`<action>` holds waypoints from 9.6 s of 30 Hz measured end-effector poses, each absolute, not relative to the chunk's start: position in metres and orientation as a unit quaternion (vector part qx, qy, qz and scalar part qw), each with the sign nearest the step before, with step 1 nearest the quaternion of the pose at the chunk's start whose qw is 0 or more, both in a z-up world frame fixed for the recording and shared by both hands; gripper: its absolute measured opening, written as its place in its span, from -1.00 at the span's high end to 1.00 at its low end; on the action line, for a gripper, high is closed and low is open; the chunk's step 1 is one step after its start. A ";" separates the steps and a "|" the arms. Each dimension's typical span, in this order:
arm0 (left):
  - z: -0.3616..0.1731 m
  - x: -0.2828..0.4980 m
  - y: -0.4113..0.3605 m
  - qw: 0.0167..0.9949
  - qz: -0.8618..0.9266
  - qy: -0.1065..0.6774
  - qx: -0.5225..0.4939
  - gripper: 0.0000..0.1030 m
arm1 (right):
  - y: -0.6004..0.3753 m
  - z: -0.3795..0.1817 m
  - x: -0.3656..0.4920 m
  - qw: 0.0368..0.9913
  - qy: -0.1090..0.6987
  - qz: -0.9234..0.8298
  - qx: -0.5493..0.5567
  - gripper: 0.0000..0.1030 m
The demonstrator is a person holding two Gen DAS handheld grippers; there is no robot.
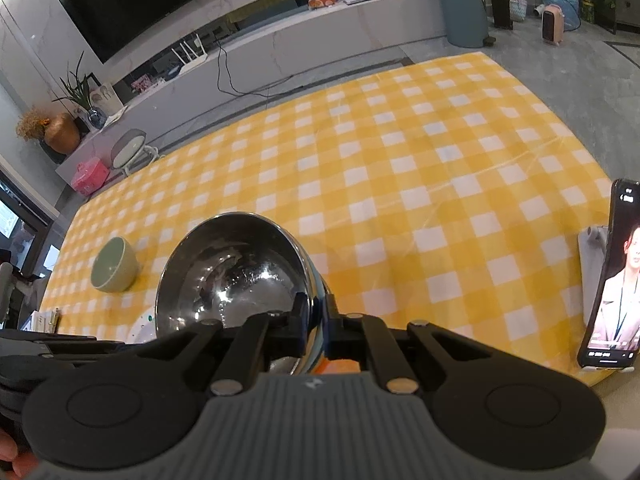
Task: Organize plates and bowls
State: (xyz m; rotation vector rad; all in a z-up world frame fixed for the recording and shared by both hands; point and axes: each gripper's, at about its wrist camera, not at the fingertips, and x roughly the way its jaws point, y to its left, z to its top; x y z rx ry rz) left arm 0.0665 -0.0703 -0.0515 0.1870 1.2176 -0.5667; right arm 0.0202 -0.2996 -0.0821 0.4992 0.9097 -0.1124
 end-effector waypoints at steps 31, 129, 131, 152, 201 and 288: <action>-0.059 0.078 -0.069 0.764 -0.260 0.582 0.095 0.62 | -0.292 -0.105 0.042 0.849 0.471 -0.064 0.231 0.83; -0.090 0.231 0.141 0.834 -0.143 0.532 -0.038 0.83 | -0.053 -0.160 0.266 0.815 0.530 0.070 0.221 0.87; -0.080 0.224 0.135 0.836 -0.145 0.528 -0.035 0.84 | -0.059 -0.151 0.258 0.818 0.524 0.069 0.227 0.87; 0.008 0.114 0.038 0.836 -0.206 0.508 -0.005 0.85 | -0.176 -0.054 0.117 0.840 0.461 0.054 0.281 0.88; -0.064 0.097 -0.090 0.770 -0.250 0.577 0.106 0.73 | -0.273 -0.102 0.067 0.860 0.482 -0.021 0.164 0.80; -0.141 0.086 -0.009 0.761 -0.250 0.553 -0.228 -0.18 | -0.312 -0.176 0.042 0.760 0.475 -0.028 0.444 0.03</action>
